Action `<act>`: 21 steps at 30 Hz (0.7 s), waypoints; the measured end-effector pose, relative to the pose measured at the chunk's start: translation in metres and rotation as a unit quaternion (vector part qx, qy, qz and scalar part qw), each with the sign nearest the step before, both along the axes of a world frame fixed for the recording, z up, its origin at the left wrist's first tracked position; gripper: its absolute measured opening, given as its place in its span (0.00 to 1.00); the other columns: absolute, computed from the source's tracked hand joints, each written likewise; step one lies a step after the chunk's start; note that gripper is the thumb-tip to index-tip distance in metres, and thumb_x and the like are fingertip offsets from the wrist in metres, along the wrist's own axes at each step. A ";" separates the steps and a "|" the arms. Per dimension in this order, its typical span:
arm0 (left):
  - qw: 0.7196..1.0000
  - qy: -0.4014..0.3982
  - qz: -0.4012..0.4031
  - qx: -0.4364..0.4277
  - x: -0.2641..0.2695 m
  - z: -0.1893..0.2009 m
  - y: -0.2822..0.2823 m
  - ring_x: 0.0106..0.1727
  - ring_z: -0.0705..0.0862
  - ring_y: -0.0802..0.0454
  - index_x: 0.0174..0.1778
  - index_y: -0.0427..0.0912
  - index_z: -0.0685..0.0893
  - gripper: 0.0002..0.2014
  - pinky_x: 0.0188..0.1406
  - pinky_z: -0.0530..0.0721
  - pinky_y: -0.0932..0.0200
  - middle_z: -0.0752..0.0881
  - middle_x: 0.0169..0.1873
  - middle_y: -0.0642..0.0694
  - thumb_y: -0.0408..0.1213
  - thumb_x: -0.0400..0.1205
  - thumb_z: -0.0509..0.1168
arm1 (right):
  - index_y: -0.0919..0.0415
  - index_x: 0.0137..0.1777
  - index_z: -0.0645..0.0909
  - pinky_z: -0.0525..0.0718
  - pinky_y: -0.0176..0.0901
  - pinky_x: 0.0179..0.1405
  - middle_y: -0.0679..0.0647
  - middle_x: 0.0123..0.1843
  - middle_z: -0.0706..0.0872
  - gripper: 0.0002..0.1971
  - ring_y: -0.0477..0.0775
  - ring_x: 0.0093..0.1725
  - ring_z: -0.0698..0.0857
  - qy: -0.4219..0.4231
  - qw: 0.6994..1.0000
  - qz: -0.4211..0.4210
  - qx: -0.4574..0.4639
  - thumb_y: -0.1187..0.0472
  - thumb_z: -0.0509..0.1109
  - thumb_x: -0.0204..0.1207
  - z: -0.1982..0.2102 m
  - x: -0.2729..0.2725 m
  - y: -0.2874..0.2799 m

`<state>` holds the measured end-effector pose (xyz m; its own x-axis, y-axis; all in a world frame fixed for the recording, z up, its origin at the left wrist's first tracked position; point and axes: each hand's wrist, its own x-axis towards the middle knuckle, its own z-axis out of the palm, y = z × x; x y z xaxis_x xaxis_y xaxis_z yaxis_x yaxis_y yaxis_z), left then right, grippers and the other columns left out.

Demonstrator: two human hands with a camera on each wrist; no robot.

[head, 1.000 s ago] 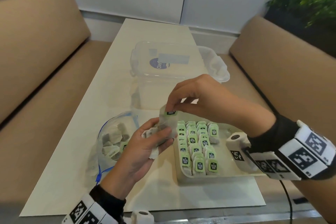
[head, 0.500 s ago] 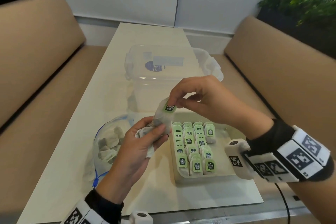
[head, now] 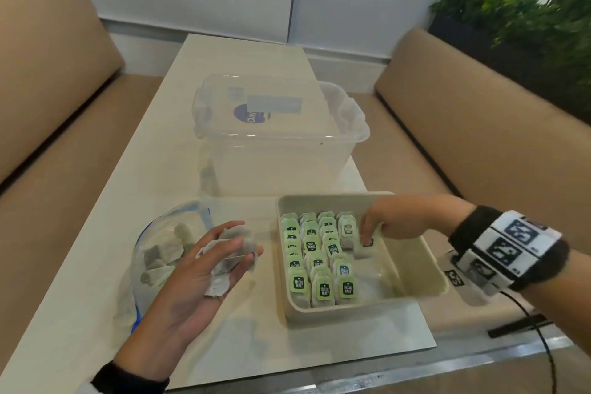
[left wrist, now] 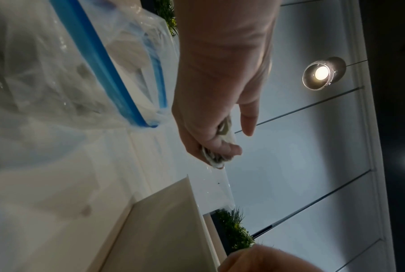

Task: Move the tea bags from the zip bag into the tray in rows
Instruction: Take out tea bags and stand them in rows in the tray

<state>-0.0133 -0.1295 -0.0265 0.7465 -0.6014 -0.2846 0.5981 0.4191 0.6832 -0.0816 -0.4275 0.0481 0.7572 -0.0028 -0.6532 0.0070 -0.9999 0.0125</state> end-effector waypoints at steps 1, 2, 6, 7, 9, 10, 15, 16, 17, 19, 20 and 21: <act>1.000 -0.002 0.001 0.003 0.000 0.000 0.000 0.49 0.90 0.38 0.52 0.38 0.86 0.44 0.37 0.88 0.62 0.87 0.44 0.37 0.41 0.37 0.89 | 0.49 0.63 0.83 0.72 0.46 0.73 0.45 0.70 0.80 0.28 0.47 0.69 0.77 0.008 1.000 -0.007 -0.004 0.76 0.55 0.74 -0.009 0.002 -0.004; 1.000 -0.004 0.003 0.005 0.000 -0.001 0.001 0.48 0.90 0.38 0.52 0.38 0.86 0.44 0.37 0.88 0.62 0.88 0.43 0.37 0.41 0.37 0.89 | 0.49 0.64 0.83 0.73 0.48 0.73 0.46 0.70 0.80 0.29 0.48 0.69 0.77 0.013 1.000 -0.011 -0.010 0.77 0.54 0.73 -0.016 0.005 -0.008; 1.000 -0.011 -0.002 -0.003 0.001 0.002 0.002 0.46 0.90 0.40 0.54 0.38 0.85 0.31 0.36 0.88 0.64 0.88 0.41 0.37 0.33 0.52 0.81 | 0.45 0.65 0.81 0.77 0.48 0.69 0.48 0.69 0.81 0.33 0.49 0.66 0.80 0.020 1.000 -0.005 -0.019 0.77 0.52 0.70 -0.039 0.020 -0.020; 1.000 -0.010 -0.001 -0.009 0.001 0.001 0.002 0.45 0.90 0.41 0.54 0.37 0.84 0.27 0.35 0.88 0.64 0.88 0.41 0.38 0.33 0.57 0.77 | 0.45 0.66 0.81 0.77 0.48 0.68 0.48 0.70 0.81 0.34 0.49 0.66 0.80 0.017 1.000 -0.005 -0.022 0.78 0.52 0.69 -0.042 0.023 -0.022; 1.000 0.005 0.004 -0.014 0.000 0.002 0.002 0.44 0.90 0.41 0.54 0.37 0.84 0.20 0.36 0.88 0.64 0.88 0.41 0.38 0.30 0.64 0.71 | 0.47 0.67 0.80 0.76 0.50 0.70 0.49 0.71 0.80 0.34 0.51 0.67 0.80 0.013 1.000 -0.007 -0.025 0.78 0.52 0.69 -0.048 0.029 -0.024; 1.000 0.016 0.004 -0.015 0.000 0.003 0.002 0.45 0.90 0.41 0.53 0.37 0.85 0.19 0.37 0.88 0.64 0.88 0.41 0.38 0.30 0.65 0.72 | 0.48 0.68 0.80 0.75 0.50 0.70 0.50 0.71 0.79 0.34 0.52 0.67 0.79 0.011 1.000 -0.008 -0.025 0.79 0.51 0.69 -0.050 0.031 -0.024; 0.987 0.145 -0.026 -0.064 -0.001 0.013 0.004 0.53 0.88 0.32 0.46 0.34 0.91 0.37 0.40 0.90 0.51 0.87 0.52 0.27 0.35 0.39 0.88 | 0.51 0.68 0.79 0.73 0.51 0.72 0.50 0.73 0.78 0.34 0.53 0.70 0.77 0.010 1.000 -0.005 -0.027 0.78 0.51 0.68 -0.055 0.037 -0.025; 0.982 0.169 -0.033 -0.080 0.000 0.015 0.003 0.55 0.87 0.30 0.46 0.33 0.91 0.38 0.43 0.90 0.46 0.86 0.53 0.26 0.34 0.38 0.88 | 0.51 0.68 0.79 0.73 0.51 0.73 0.50 0.73 0.78 0.34 0.53 0.71 0.77 0.009 1.000 -0.006 -0.028 0.78 0.51 0.68 -0.057 0.037 -0.027; 0.977 0.187 -0.040 -0.097 0.000 0.018 0.003 0.57 0.85 0.27 0.49 0.33 0.91 0.39 0.47 0.88 0.42 0.85 0.56 0.24 0.34 0.38 0.87 | 0.51 0.69 0.79 0.73 0.51 0.73 0.50 0.73 0.78 0.34 0.53 0.71 0.76 0.006 1.000 -0.007 -0.027 0.78 0.51 0.68 -0.059 0.037 -0.028; 0.969 0.207 -0.052 -0.125 0.000 0.021 0.001 0.59 0.83 0.23 0.55 0.32 0.89 0.41 0.52 0.84 0.37 0.83 0.59 0.23 0.32 0.41 0.87 | 0.52 0.69 0.78 0.72 0.51 0.74 0.50 0.74 0.76 0.33 0.53 0.72 0.75 -0.005 1.000 -0.005 -0.026 0.78 0.52 0.68 -0.061 0.036 -0.029; 0.966 0.212 -0.057 -0.133 0.000 0.022 0.000 0.59 0.82 0.22 0.58 0.32 0.88 0.43 0.52 0.83 0.36 0.82 0.60 0.23 0.32 0.42 0.87 | 0.53 0.70 0.78 0.72 0.50 0.74 0.51 0.74 0.76 0.32 0.54 0.72 0.75 -0.013 1.000 -0.005 -0.026 0.78 0.53 0.69 -0.059 0.036 -0.027; 0.965 0.215 -0.062 -0.139 0.001 0.024 -0.001 0.59 0.82 0.21 0.60 0.32 0.86 0.45 0.53 0.83 0.34 0.81 0.61 0.22 0.31 0.43 0.87 | 0.54 0.70 0.78 0.72 0.48 0.73 0.52 0.74 0.75 0.31 0.54 0.71 0.75 -0.026 0.999 -0.007 -0.021 0.77 0.54 0.70 -0.055 0.035 -0.023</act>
